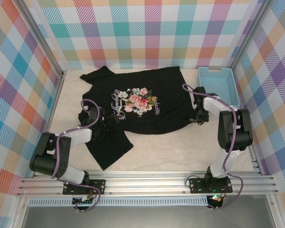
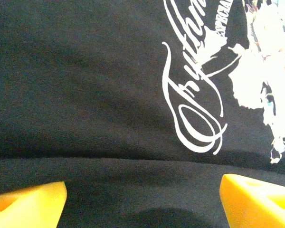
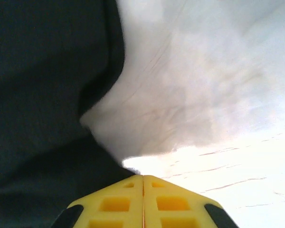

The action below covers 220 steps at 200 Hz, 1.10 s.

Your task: Fold the inside-out t-shirt

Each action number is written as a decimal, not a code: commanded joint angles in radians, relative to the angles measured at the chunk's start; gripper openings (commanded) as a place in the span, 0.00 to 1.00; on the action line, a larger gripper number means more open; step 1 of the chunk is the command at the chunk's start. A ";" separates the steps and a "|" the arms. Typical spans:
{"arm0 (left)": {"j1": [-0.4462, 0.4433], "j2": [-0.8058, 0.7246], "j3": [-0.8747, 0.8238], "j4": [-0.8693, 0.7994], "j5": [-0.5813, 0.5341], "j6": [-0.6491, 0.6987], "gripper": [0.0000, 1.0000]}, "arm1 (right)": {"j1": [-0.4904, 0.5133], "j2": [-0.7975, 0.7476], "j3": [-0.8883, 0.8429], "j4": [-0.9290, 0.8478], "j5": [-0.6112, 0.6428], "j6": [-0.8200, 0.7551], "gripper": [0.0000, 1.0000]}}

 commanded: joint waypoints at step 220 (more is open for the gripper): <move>0.002 -0.077 0.016 -0.274 0.016 0.032 0.87 | -0.116 -0.158 -0.322 0.371 -0.402 0.350 0.42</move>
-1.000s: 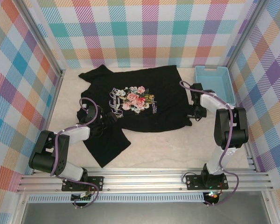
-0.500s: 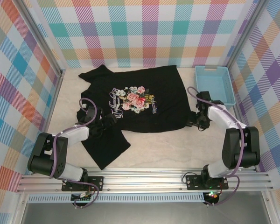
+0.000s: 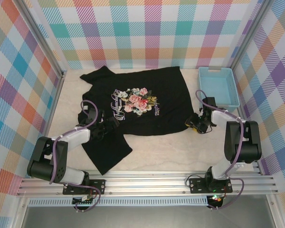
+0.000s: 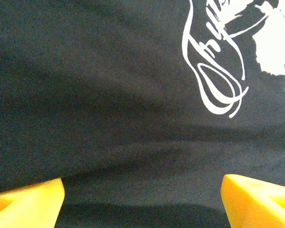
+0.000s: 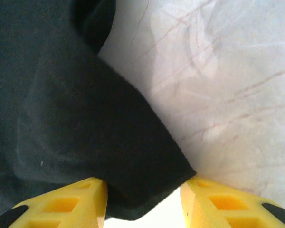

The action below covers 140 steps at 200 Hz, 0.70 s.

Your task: Fold the inside-out t-shirt

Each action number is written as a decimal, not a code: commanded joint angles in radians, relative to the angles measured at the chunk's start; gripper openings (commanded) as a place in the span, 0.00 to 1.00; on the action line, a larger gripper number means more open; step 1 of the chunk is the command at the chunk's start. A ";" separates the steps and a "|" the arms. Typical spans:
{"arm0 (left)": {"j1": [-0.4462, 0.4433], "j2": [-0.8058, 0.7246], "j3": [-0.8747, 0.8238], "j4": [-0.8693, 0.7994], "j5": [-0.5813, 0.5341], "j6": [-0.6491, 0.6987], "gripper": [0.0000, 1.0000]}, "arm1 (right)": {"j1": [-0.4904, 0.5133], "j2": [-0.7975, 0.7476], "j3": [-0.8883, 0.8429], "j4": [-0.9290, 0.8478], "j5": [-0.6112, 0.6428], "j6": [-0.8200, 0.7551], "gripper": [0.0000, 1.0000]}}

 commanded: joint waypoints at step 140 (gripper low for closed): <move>0.001 -0.045 -0.003 -0.105 -0.015 0.018 0.87 | -0.018 -0.073 -0.010 0.137 0.157 -0.009 0.04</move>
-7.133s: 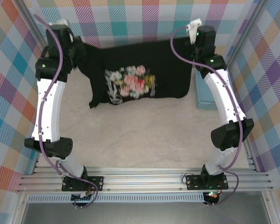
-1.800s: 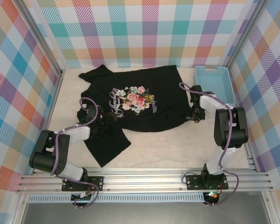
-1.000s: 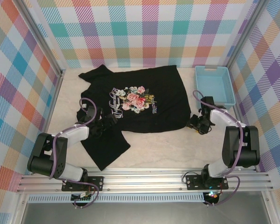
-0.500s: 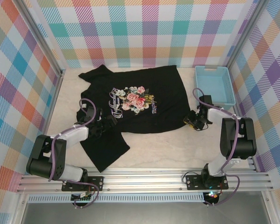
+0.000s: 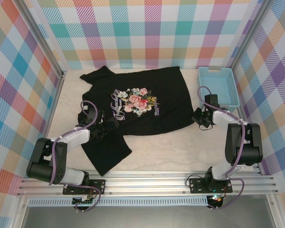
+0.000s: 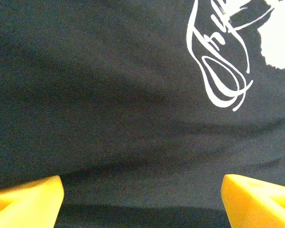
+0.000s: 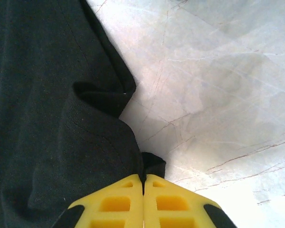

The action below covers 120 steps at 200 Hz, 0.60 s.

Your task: Fold the inside-out t-shirt

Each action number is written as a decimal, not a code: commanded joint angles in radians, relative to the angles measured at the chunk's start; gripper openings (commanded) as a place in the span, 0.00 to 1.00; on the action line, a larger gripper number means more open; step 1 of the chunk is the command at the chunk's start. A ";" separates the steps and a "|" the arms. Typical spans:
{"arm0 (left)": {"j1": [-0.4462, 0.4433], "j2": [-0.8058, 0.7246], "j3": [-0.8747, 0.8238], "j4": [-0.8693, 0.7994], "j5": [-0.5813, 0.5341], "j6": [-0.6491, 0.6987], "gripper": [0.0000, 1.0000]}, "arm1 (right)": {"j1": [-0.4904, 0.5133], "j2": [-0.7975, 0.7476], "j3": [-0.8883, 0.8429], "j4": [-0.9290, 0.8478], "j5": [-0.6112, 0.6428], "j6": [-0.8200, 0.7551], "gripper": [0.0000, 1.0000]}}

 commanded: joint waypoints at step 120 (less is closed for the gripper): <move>-0.290 -0.203 0.169 -0.543 -0.115 0.059 0.85 | -0.006 -0.050 0.101 -0.214 0.254 -0.178 0.00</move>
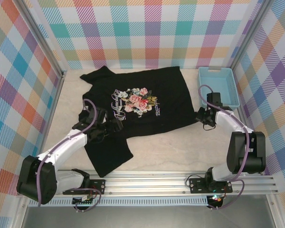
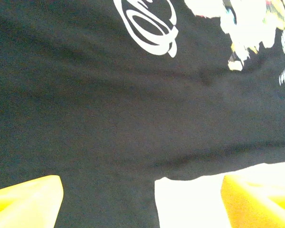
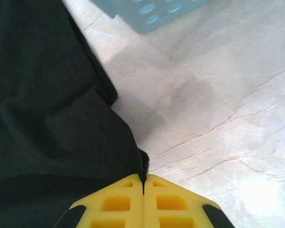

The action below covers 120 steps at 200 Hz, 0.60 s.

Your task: Fold the inside-out t-shirt

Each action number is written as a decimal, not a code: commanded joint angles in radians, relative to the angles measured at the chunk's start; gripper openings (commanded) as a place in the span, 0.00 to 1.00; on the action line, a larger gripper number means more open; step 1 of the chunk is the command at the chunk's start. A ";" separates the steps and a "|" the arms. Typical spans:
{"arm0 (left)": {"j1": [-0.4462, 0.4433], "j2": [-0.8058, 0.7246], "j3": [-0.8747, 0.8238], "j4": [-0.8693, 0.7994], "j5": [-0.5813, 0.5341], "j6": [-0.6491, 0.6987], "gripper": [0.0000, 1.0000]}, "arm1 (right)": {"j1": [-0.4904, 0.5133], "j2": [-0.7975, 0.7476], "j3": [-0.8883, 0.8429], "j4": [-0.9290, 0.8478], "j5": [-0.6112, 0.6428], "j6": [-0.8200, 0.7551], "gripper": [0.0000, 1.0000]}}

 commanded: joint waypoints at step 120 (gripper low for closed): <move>-0.360 0.093 0.127 -0.279 -0.231 0.043 0.84 | 0.017 0.140 0.096 -0.076 -0.011 -0.078 0.38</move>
